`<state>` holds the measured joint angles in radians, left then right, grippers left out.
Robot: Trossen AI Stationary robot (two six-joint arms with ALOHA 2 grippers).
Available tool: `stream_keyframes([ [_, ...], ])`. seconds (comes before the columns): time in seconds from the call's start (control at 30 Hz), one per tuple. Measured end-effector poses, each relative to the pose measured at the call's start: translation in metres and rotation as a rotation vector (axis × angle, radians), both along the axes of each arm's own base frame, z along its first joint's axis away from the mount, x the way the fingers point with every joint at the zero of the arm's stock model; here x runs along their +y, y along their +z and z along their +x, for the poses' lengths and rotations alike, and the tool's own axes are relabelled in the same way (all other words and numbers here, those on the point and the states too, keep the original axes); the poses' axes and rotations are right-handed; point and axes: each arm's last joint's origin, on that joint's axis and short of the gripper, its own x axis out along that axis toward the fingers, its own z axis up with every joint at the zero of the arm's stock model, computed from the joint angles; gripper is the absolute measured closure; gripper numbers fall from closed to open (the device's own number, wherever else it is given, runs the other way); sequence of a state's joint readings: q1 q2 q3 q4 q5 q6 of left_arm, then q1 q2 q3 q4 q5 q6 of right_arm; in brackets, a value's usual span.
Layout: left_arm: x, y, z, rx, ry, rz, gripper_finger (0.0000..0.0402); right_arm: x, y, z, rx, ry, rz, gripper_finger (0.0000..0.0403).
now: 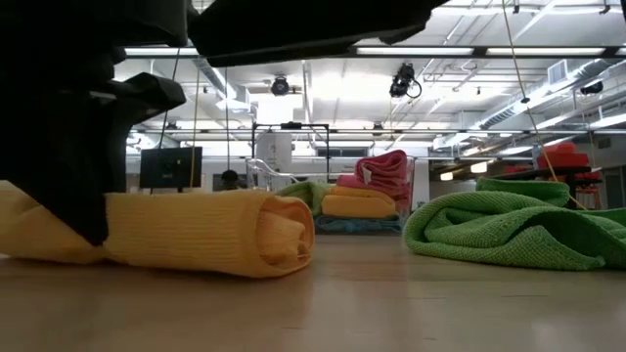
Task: Fold microfiber towels
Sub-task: Fold the yellow microfiber cloth
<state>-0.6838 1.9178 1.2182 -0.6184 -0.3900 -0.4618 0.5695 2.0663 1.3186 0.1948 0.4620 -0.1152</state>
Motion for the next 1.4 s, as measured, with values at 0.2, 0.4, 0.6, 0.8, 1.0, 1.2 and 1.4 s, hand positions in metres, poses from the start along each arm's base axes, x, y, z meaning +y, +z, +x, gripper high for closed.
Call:
stream_keyframes([
  [0.2, -0.003, 0.001, 0.001, -0.021, -0.004, -0.020, 0.0377, 0.010, 0.000, -0.007, -0.007, -0.010, -0.013, 0.0138],
  [0.4, -0.009, 0.001, -0.004, 0.013, -0.078, -0.041, 0.0373, 0.018, -0.001, -0.013, -0.010, -0.001, -0.039, 0.0131],
  [0.6, -0.018, 0.001, -0.010, 0.027, -0.128, -0.058, 0.0296, 0.016, -0.002, -0.013, 0.005, -0.027, -0.012, 0.0132],
  [0.8, -0.027, 0.012, -0.008, 0.019, -0.171, -0.079, 0.0203, 0.006, -0.007, -0.011, 0.061, -0.075, 0.013, 0.0132],
  [1.0, -0.027, 0.020, -0.007, 0.012, -0.146, -0.045, 0.0171, 0.002, -0.008, -0.008, 0.097, -0.058, 0.064, 0.0132],
  [1.2, -0.024, 0.021, 0.008, -0.094, -0.093, -0.116, 0.0183, 0.000, -0.018, -0.018, 0.213, -0.064, -0.010, 0.0132],
  [1.4, -0.023, 0.021, 0.008, -0.085, -0.144, -0.082, 0.0194, 0.006, -0.020, -0.022, 0.216, 0.050, -0.183, 0.0132],
])
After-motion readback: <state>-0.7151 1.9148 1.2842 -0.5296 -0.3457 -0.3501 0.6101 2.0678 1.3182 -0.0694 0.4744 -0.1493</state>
